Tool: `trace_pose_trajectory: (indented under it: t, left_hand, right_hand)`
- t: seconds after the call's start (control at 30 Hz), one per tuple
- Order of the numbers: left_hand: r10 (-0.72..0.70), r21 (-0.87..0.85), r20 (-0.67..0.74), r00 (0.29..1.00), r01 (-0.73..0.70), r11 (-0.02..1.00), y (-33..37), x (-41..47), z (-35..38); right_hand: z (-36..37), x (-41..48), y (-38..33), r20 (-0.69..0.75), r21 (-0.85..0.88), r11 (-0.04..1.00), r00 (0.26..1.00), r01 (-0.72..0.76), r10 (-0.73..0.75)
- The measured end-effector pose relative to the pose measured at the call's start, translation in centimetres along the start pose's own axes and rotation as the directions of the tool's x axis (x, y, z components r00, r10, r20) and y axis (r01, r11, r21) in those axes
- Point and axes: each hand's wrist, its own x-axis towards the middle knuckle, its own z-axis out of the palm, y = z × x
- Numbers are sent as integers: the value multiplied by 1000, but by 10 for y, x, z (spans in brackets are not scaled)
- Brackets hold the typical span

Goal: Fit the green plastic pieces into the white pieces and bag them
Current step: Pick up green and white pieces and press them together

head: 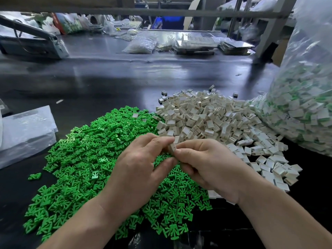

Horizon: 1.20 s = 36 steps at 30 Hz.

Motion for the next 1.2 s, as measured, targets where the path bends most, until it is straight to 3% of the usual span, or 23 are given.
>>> trace_pose_trajectory:
  t: [0.1,0.27,0.37,0.47,0.53,0.63,0.8,1.2]
  left_hand:
    - [37,25,-8,999,-37,999,1,0,-4]
    - [144,28,6,990,-144,989,4,-1,-7]
    - [78,-5,66,995,-78,997,1,-1,-14]
    - [-70,195,75,995,54,979,-10,-1,-24]
    - [-166,414,118,979,104,905,-16,-1,-29]
    - [-201,534,193,960,69,843,-16,-1,-27]
    - [-102,474,166,981,12,880,-11,4,-20]
    - [-50,432,210,976,-47,901,-15,4,-14]
  right_hand:
    - [1,-2,-4,88,106,993,995,-54,45]
    - [3,-2,-3,118,203,976,991,-80,57]
    - [1,1,-2,141,263,961,989,-87,51]
    - [-7,5,-1,174,458,880,984,-126,50]
    - [-12,7,1,203,581,803,979,-136,19]
    - [-13,8,1,231,695,704,973,-145,-28]
    - [-11,8,1,248,716,682,967,-148,-51]
    - [-3,9,1,165,619,775,986,-131,35]
